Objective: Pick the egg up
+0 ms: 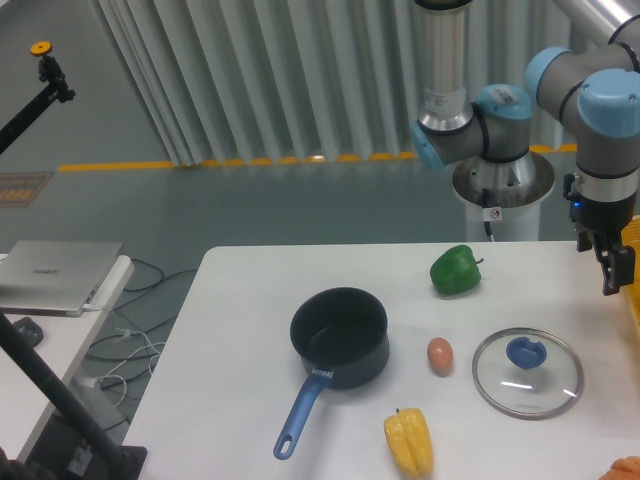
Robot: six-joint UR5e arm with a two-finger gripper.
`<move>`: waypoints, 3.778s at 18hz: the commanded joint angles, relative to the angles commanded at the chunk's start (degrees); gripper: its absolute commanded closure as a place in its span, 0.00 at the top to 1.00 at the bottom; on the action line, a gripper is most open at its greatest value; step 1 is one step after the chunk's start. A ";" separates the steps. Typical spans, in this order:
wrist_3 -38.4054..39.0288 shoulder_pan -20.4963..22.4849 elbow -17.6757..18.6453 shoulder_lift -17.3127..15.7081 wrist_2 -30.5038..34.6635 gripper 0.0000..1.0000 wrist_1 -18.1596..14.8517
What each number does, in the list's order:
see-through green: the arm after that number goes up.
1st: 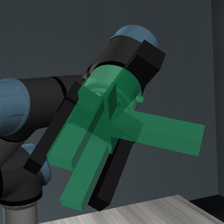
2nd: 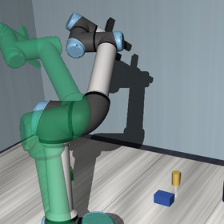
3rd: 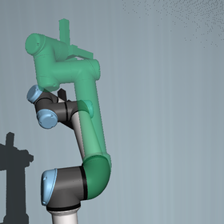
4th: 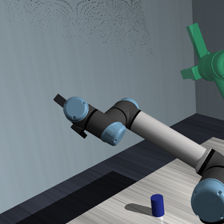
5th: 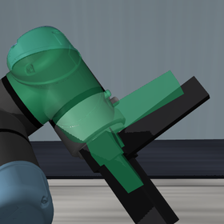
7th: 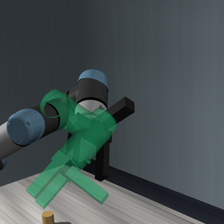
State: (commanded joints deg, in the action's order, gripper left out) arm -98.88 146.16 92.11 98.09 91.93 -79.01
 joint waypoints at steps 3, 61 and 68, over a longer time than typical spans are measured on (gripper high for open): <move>0.09 -0.18 0.00 0.00 -0.18 1.00 0.00; 73.92 -23.20 1.93 13.62 -1.67 1.00 12.48; 73.83 -23.20 1.93 14.50 -1.67 1.00 12.74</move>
State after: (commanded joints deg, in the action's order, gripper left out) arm -25.05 122.96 94.04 112.59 90.26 -66.27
